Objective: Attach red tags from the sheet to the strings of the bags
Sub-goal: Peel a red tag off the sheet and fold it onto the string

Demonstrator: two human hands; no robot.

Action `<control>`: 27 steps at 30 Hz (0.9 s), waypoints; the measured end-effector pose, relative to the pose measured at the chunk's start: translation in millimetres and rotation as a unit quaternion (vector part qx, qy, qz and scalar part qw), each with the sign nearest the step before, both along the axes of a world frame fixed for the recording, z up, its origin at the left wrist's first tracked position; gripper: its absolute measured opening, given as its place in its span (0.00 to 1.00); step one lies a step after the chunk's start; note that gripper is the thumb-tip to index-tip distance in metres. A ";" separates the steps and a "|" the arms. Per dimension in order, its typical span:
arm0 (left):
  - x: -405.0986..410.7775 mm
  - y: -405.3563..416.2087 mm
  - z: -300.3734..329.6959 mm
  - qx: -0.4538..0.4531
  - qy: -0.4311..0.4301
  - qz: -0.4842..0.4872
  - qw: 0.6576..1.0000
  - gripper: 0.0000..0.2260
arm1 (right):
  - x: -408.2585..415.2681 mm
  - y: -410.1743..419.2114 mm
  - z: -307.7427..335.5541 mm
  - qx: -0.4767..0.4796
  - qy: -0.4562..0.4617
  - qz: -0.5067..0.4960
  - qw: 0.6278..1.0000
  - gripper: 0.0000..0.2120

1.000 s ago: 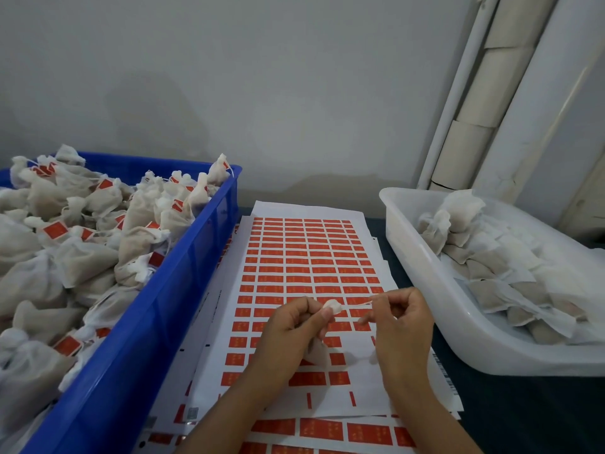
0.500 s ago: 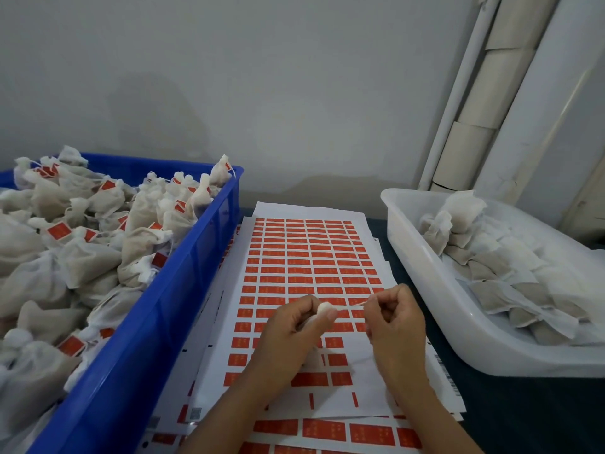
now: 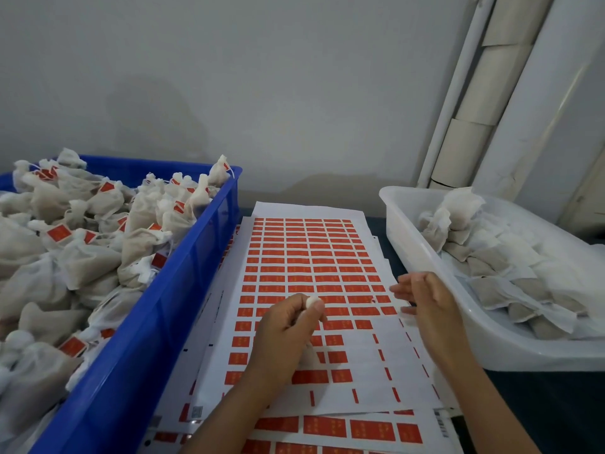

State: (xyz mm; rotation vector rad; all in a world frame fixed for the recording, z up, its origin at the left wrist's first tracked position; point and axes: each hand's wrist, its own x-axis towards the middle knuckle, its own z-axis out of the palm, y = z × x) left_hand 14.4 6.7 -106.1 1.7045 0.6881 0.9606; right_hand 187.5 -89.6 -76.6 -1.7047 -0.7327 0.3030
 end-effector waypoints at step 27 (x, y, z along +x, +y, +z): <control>0.2 13.1 -5.8 -0.041 0.039 0.034 0.998 0.08 | -3.9 -0.5 -8.7 -0.109 -0.039 -0.023 0.993 0.18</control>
